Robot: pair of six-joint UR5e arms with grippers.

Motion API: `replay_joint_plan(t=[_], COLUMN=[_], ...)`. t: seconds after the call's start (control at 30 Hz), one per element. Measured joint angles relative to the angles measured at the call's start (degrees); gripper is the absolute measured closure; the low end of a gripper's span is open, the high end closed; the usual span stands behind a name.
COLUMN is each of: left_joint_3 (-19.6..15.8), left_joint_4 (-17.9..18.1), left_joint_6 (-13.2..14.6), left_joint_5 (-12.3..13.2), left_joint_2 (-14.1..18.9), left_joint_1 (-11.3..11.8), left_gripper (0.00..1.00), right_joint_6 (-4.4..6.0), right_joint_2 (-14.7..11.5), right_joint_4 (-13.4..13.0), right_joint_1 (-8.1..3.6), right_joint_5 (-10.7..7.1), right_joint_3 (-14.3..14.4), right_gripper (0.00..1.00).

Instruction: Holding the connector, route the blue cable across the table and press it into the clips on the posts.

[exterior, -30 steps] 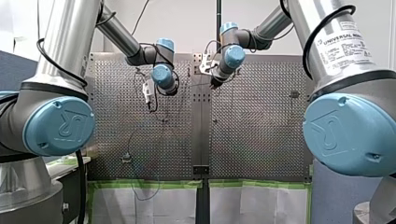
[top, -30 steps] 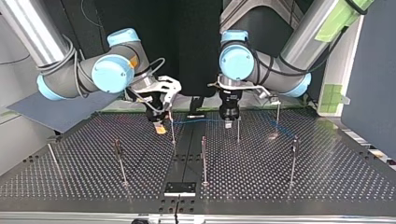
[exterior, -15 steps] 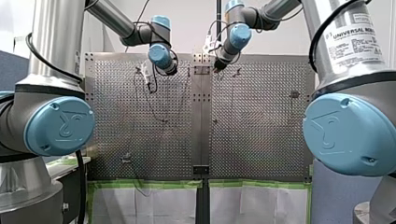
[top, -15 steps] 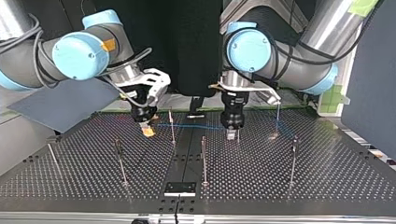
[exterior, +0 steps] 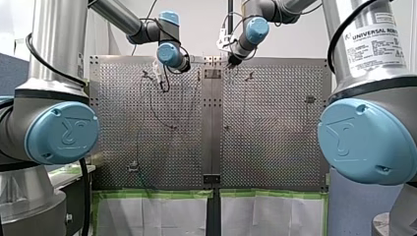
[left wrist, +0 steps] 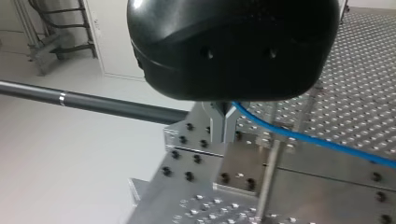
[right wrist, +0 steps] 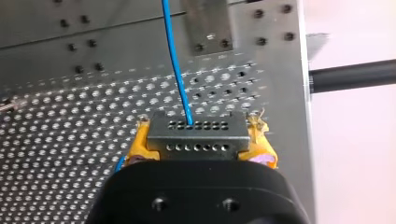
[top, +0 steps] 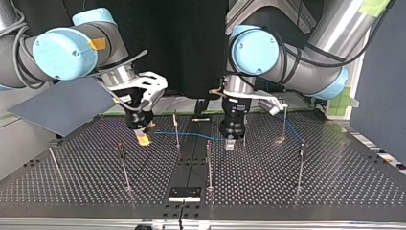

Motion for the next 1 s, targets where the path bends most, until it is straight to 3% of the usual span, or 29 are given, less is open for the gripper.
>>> replay_joint_plan(t=[0.27,0.63,1.0], left_joint_3=[0.1,0.6,5.3], left_joint_4=[1.6,3.7,2.3], left_joint_6=[0.1,-0.4,-0.5], left_joint_5=[-0.2,2.3,3.6], left_joint_2=[-3.6,-5.0,-9.6], left_joint_1=[0.5,1.8,3.0], left_gripper=[1.0,1.0,1.0], right_joint_6=[-0.34,-0.33,-0.37], right_joint_2=[3.2,3.8,5.4], right_joint_4=[-0.2,-0.4,-0.4], right_joint_1=[-0.53,-2.7,-4.54], right_joint_5=[-0.48,-2.49,-3.45], right_joint_3=[0.0,-1.0,-2.2], right_gripper=[1.0,1.0,1.0])
